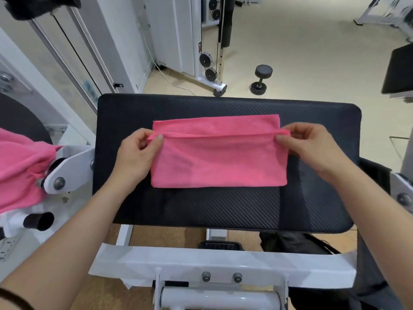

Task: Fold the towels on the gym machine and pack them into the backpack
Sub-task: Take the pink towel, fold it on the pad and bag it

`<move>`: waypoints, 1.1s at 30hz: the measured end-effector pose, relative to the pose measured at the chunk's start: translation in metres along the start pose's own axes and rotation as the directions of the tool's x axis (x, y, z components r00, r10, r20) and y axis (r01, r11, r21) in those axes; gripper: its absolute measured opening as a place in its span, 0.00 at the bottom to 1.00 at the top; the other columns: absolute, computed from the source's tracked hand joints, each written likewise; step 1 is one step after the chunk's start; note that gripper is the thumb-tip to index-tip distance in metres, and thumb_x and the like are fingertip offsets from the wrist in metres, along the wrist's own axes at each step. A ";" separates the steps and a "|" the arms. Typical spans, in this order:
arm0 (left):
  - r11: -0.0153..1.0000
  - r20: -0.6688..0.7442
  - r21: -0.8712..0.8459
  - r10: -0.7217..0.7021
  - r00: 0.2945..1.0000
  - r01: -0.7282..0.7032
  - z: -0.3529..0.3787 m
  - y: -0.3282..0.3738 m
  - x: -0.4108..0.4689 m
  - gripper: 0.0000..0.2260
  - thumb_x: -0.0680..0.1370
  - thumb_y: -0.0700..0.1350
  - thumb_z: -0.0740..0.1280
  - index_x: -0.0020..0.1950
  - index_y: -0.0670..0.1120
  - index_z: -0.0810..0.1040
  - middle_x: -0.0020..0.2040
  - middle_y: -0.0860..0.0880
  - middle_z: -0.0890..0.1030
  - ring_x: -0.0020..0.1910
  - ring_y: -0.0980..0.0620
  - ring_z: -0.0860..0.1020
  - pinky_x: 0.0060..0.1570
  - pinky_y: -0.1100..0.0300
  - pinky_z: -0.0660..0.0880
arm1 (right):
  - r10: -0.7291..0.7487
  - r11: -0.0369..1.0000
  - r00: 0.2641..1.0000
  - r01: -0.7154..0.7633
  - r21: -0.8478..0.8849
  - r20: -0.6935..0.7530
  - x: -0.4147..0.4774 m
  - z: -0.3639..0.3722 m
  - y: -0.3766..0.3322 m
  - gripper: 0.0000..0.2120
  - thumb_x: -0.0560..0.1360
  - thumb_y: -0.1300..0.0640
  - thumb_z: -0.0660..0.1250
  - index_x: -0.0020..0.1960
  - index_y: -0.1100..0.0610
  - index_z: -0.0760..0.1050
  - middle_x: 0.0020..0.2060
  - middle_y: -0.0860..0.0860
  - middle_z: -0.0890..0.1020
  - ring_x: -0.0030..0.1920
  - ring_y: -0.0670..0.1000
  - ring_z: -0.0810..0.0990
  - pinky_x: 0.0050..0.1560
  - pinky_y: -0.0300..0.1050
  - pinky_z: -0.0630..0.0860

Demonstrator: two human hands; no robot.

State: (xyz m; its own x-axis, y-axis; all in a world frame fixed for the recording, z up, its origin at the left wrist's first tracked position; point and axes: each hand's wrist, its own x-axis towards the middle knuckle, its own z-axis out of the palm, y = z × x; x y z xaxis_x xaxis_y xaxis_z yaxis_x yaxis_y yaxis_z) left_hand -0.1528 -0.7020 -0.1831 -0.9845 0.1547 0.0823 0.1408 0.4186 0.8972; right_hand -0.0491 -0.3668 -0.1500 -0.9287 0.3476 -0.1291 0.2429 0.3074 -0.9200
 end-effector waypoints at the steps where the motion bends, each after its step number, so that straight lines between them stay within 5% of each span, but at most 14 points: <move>1: 1.000 -0.015 0.017 -0.005 1.000 0.006 0.003 -0.001 0.009 0.05 0.79 0.48 0.67 0.44 0.50 0.79 0.41 0.51 0.79 0.39 0.58 0.75 0.42 0.60 0.71 | -0.016 1.000 0.999 0.016 -0.005 -0.043 0.007 0.004 -0.004 0.03 0.76 0.60 0.70 0.49 0.58 0.82 0.43 0.53 0.85 0.42 0.46 0.81 0.47 0.41 0.78; 4: 0.999 -0.066 0.047 -0.008 0.998 0.011 0.009 -0.004 0.025 0.08 0.79 0.51 0.66 0.46 0.47 0.79 0.40 0.52 0.79 0.38 0.58 0.74 0.40 0.59 0.70 | -0.075 0.991 0.986 0.058 -0.119 -0.149 0.025 0.014 -0.008 0.05 0.77 0.59 0.68 0.50 0.58 0.81 0.44 0.51 0.84 0.41 0.43 0.80 0.44 0.37 0.76; 10: 0.998 -0.149 0.038 -0.036 0.988 0.042 0.014 -0.010 0.033 0.09 0.80 0.52 0.64 0.48 0.49 0.80 0.41 0.52 0.81 0.38 0.58 0.75 0.41 0.57 0.72 | -0.174 0.944 0.949 0.084 -0.319 -0.263 0.038 0.026 0.000 0.05 0.78 0.55 0.65 0.49 0.55 0.79 0.42 0.48 0.82 0.46 0.50 0.80 0.50 0.49 0.76; 21: 0.976 -0.275 0.217 0.037 0.961 0.025 0.026 -0.009 0.036 0.10 0.81 0.51 0.62 0.51 0.47 0.79 0.36 0.56 0.77 0.35 0.60 0.74 0.36 0.67 0.68 | -0.336 0.806 0.911 0.146 -0.574 -0.239 0.044 0.039 0.006 0.10 0.82 0.53 0.56 0.55 0.58 0.71 0.40 0.50 0.76 0.40 0.53 0.72 0.40 0.48 0.64; 26: 0.833 -0.250 0.554 0.180 0.951 -0.012 0.038 -0.002 0.028 0.12 0.84 0.52 0.56 0.55 0.44 0.71 0.36 0.50 0.75 0.32 0.50 0.72 0.36 0.55 0.64 | -0.385 0.721 0.887 0.117 -0.683 -0.255 0.045 0.045 0.011 0.13 0.82 0.51 0.55 0.58 0.58 0.70 0.49 0.54 0.78 0.45 0.57 0.75 0.42 0.47 0.63; 33: 0.752 -0.236 0.658 0.236 0.943 -0.023 0.039 0.000 0.030 0.12 0.84 0.52 0.54 0.61 0.47 0.71 0.35 0.49 0.75 0.32 0.48 0.72 0.34 0.54 0.64 | -0.425 0.730 0.846 0.111 -0.674 -0.321 0.041 0.047 0.014 0.16 0.81 0.51 0.59 0.65 0.58 0.71 0.56 0.58 0.72 0.47 0.58 0.75 0.41 0.47 0.66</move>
State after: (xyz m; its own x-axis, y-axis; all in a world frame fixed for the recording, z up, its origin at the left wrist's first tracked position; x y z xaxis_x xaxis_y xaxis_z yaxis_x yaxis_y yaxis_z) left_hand -0.1778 -0.6621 -0.1977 -0.9195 0.0333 0.3916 0.1976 0.9004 0.3876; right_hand -0.0967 -0.3901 -0.1852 -0.7994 0.4478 0.4004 0.2631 0.8602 -0.4368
